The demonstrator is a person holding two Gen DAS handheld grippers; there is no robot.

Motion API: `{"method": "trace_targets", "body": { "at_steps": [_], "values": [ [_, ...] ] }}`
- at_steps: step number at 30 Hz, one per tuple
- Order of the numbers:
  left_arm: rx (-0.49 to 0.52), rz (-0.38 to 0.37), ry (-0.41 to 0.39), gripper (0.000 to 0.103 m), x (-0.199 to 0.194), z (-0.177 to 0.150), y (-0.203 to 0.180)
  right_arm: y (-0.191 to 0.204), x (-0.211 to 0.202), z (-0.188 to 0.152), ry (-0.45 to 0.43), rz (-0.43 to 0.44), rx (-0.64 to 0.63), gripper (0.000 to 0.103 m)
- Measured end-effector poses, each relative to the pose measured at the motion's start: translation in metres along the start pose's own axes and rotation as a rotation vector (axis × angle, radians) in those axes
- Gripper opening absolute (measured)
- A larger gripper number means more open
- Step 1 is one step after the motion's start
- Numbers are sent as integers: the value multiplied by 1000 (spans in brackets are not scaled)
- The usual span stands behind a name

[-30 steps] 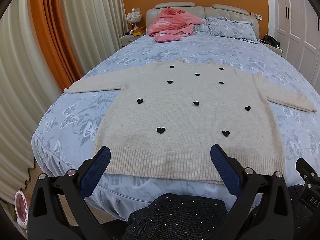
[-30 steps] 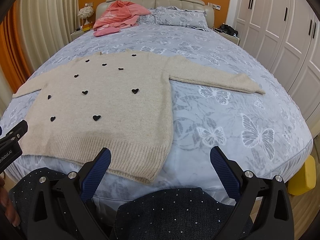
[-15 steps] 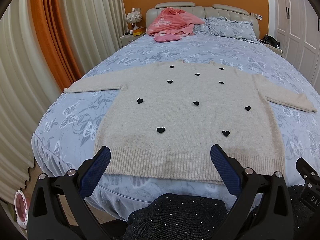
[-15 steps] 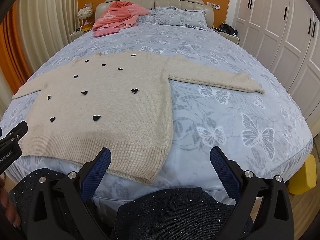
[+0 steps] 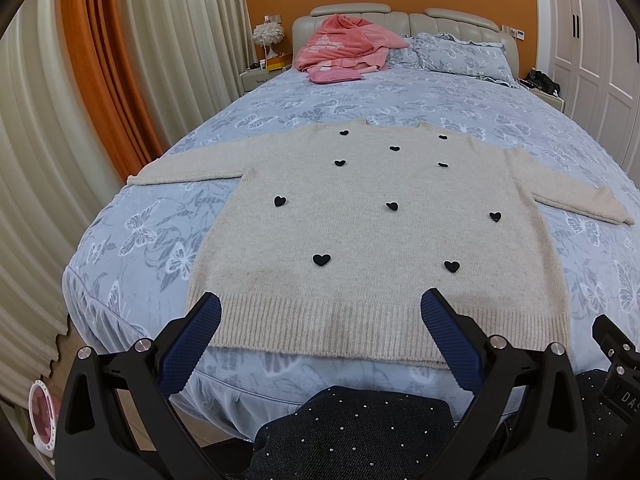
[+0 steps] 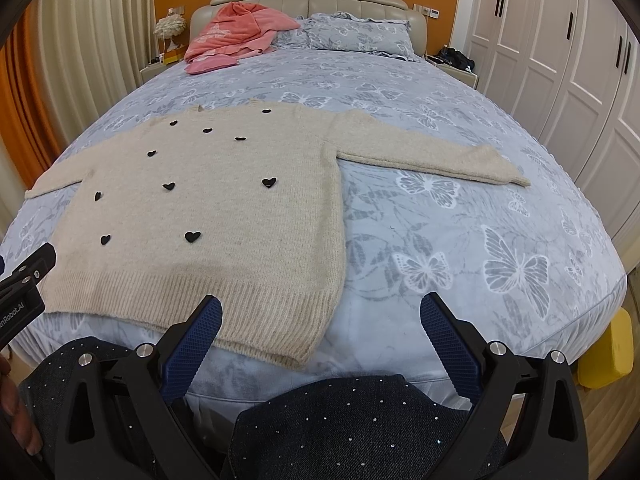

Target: Fold small clothes

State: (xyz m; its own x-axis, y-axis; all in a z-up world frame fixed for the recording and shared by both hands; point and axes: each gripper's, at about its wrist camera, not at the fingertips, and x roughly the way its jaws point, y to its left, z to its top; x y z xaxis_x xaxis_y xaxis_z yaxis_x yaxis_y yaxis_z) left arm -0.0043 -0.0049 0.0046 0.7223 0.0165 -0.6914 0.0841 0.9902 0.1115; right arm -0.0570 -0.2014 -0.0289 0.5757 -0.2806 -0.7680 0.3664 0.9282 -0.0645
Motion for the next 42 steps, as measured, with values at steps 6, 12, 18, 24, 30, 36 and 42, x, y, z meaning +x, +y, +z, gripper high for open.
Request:
{"method": "trace_targets", "body": {
  "at_steps": [6,12,18,24,30,36,42],
  "values": [
    [0,0,0,98,0,0,0,0,0,0,0,1,1,98],
    [0,0,0,98,0,0,0,-1,0,0,0,2,2,98],
    [0,1,0,98,0,0,-1,-1,0,0,0,2,3,98],
    [0,1,1,98,0,0,-1,-1,0,0,1,3,3,98],
    [-1,0,2,98,0,-1,-1,-3,3,0,16,10,14,98],
    [-14,-15,35,98,4,0,3,-41,19,13,93,143,181,98],
    [-34,-41,55,98,12,7,2,-143,66,67,54,-39,284,98]
  ]
}}
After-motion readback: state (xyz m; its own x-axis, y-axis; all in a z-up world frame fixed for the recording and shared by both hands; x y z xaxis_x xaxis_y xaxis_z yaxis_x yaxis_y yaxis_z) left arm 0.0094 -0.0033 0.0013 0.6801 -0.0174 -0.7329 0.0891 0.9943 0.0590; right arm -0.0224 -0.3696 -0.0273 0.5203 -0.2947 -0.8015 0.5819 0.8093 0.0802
